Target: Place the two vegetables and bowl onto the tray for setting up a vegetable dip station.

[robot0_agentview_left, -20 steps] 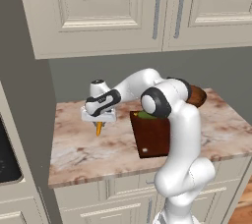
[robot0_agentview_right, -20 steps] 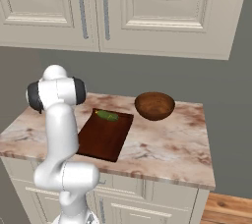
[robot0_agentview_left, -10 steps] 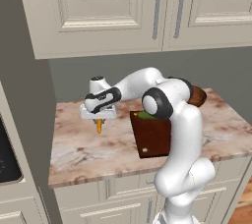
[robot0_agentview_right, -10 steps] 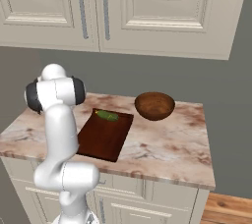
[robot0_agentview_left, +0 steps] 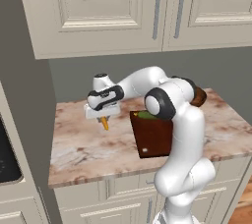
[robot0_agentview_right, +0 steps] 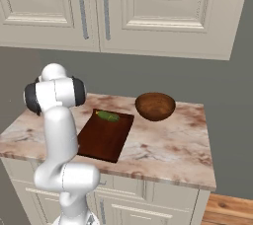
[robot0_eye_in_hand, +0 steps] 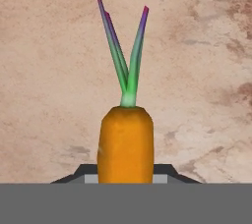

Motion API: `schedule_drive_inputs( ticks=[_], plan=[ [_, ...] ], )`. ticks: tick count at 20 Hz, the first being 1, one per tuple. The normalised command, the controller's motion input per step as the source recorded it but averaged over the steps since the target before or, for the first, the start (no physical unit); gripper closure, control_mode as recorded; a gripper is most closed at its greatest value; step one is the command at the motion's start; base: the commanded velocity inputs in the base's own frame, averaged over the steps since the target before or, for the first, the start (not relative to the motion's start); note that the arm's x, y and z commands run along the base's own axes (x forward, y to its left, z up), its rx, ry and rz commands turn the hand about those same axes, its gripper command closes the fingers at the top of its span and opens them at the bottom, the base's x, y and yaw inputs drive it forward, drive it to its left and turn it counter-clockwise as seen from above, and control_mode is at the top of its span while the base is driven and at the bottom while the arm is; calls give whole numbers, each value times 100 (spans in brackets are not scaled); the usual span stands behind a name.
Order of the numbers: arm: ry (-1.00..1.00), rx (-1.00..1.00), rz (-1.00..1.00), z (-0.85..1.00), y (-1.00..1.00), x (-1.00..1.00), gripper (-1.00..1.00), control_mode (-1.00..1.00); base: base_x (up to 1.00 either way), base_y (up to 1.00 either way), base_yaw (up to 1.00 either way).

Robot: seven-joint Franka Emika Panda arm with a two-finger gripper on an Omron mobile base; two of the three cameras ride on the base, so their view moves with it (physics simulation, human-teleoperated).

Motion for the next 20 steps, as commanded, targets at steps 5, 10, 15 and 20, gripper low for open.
schedule_drive_inputs(
  ticks=[5, 10, 15, 20],
  plan=[
    [0, 0, 29, 2, -27, -2, 100, -100, 0, 0, 0],
    [0, 0, 32, 2, -29, -6, 100, -100, 0, 0, 0],
    [0, 0, 33, 3, -30, -15, 100, -100, 0, 0, 0],
    [0, 0, 30, 1, -31, -8, 100, -100, 0, 0, 0]
  ],
)
